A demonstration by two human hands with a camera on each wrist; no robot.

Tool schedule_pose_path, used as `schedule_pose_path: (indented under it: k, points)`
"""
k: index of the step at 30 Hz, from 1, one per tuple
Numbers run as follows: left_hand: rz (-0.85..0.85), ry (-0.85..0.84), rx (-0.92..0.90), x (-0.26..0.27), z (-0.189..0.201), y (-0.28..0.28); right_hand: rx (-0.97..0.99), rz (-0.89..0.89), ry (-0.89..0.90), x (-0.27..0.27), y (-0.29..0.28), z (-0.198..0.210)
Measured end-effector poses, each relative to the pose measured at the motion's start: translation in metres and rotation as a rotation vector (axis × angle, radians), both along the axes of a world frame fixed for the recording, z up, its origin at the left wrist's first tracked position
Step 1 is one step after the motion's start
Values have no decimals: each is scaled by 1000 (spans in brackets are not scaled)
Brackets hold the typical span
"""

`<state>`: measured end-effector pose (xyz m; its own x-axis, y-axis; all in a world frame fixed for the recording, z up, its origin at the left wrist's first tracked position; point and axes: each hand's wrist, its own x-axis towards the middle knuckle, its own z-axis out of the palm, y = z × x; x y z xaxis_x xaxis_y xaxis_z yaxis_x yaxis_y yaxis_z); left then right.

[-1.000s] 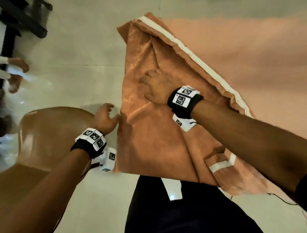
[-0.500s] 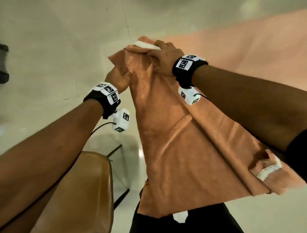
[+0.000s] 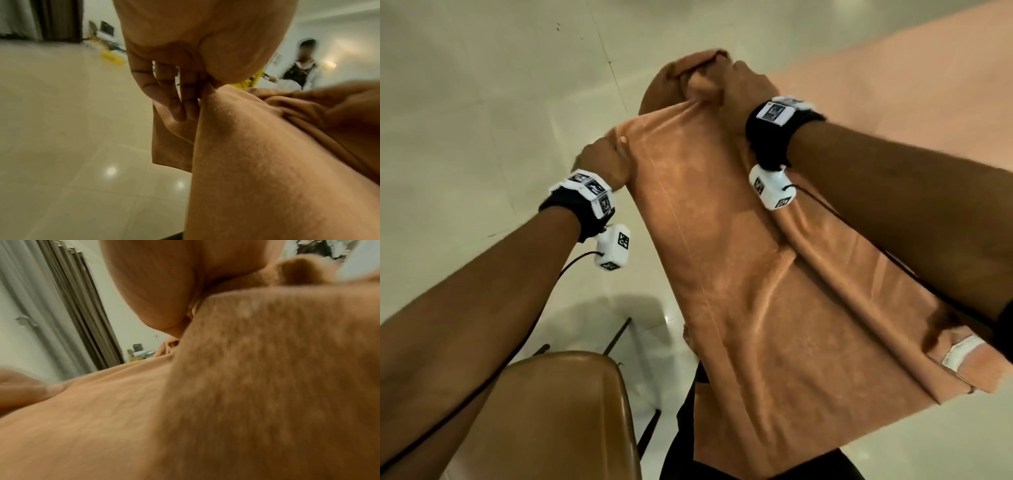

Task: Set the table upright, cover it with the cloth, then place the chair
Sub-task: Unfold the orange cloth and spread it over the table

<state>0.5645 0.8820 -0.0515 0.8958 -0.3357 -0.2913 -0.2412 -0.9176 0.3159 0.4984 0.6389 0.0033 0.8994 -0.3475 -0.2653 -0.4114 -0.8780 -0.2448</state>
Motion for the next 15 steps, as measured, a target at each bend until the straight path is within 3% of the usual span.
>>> schedule_pose_path:
  k: [5,9,15]
  points:
    - [166,131,74,36,-18,38,-93,-202,-99,-14,-66,20]
    - [229,182,56,31,-27,60,-78,-337,-116,-31,-105,18]
    - [311,423,-163,-13,-27,62,-17,-194,30,-60,-65,-2]
